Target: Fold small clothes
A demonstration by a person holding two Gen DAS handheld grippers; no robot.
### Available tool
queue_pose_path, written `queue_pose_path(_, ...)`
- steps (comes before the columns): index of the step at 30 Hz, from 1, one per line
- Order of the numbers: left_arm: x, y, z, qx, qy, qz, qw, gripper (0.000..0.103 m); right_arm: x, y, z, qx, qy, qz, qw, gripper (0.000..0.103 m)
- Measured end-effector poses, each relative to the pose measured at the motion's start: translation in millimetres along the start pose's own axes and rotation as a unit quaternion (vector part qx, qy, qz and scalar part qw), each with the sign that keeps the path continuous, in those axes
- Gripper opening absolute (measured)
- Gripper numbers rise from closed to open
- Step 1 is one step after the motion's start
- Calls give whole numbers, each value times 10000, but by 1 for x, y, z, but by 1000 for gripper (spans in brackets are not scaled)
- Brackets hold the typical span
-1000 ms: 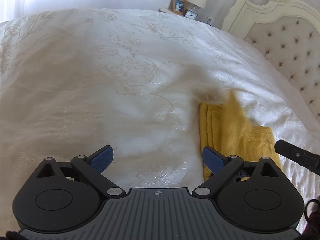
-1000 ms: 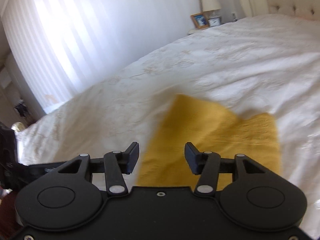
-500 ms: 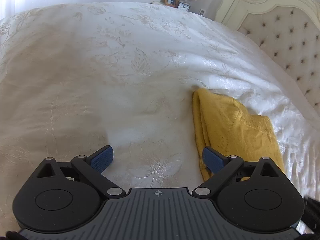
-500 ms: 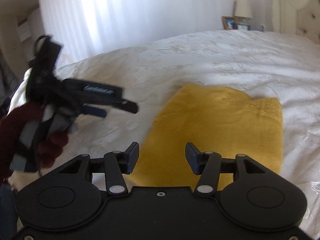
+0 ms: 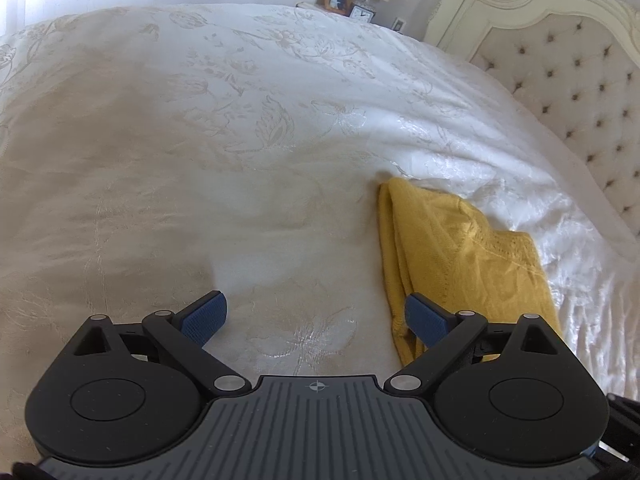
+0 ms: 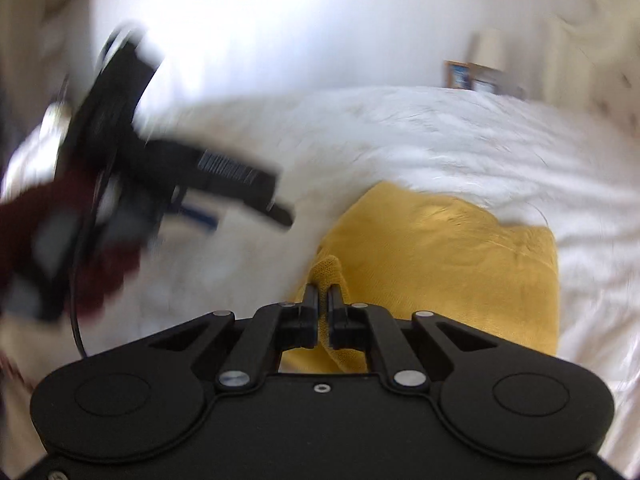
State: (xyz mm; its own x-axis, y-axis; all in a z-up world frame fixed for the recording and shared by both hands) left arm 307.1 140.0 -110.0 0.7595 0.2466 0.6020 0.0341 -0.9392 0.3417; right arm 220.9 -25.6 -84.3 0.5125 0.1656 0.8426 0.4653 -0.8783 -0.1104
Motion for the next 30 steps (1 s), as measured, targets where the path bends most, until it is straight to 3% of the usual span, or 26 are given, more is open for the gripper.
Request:
queue_pose_path(2, -1, 1, 0, -21, 1, -22, 10000, 97, 1, -2, 3, 160, 0, 276, 9995, 10)
queue_pose_path(5, -5, 6, 1, -85, -31, 28, 10000, 97, -19, -28, 25, 313, -460, -236, 9982, 13)
queue_pose_path(8, -7, 15, 0, -201, -15, 175, 9996, 97, -39, -43, 32, 302, -644, -575, 9958, 23)
queue_pose_path(12, -15, 34, 1, -444, -69, 405, 9982, 97, -37, -42, 12, 567, -426, -562, 9959, 59)
queue_pose_path(14, -20, 43, 2, -498, -97, 552, 9972, 97, -35, -36, -1, 570, -353, -604, 9959, 61)
queue_pose_path(20, -38, 58, 7, -540, -274, 733, 9955, 97, -29, 22, -36, 375, -352, 140, 9986, 77)
queue_pose_path(24, -44, 56, 13, -495, -417, 655, 9958, 97, -27, 80, -48, 49, -294, 911, 9954, 97)
queue_pose_path(30, -49, 56, 17, -443, -573, 733, 9947, 97, -30, 151, -23, -11, -399, 1954, 9799, 100)
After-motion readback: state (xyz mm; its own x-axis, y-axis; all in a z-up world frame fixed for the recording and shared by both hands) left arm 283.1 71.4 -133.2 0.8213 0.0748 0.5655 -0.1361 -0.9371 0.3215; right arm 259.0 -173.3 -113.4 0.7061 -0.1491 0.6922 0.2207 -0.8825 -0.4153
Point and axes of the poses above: each gripper's, at about its wrist camera, not at the fingertips, and z roughly the way its jaws point, y to its right, x to its top, the point moved 7 cm from there along z, roughly the way its jaws point, and after that the axes turned 1 degree about -z, right-handed, at the moved point
